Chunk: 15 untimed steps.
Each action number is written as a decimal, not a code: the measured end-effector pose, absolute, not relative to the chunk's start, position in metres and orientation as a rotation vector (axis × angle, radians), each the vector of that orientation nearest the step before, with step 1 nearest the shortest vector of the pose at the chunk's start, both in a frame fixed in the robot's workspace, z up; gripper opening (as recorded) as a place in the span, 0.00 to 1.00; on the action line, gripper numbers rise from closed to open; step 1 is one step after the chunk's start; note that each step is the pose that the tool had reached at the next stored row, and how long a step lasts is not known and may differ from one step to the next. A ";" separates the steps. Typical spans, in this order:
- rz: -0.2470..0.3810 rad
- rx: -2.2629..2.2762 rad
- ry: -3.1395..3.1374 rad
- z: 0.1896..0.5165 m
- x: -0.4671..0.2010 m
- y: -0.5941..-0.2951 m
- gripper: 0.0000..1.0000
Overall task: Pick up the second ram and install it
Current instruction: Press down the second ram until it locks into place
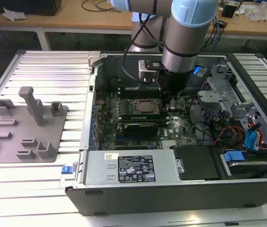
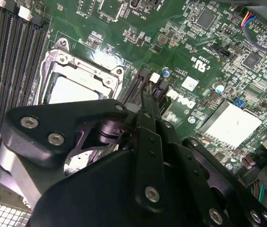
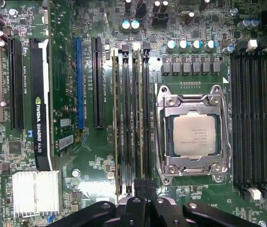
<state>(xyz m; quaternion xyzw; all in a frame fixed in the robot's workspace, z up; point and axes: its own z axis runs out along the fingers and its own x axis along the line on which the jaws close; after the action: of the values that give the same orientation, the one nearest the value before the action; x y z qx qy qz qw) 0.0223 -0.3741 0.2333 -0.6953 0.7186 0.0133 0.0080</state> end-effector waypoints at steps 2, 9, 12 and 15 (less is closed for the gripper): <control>0.041 -2.173 2.246 0.232 0.022 -0.374 0.08; 0.041 -2.174 2.246 0.229 0.022 -0.374 0.08; 0.044 -2.172 2.245 0.231 0.022 -0.374 0.08; 0.040 -2.174 2.247 0.243 0.022 -0.374 0.08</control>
<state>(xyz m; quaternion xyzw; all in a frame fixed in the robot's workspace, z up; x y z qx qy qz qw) 0.0223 -0.3741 0.2429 -0.6953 0.7186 0.0129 0.0077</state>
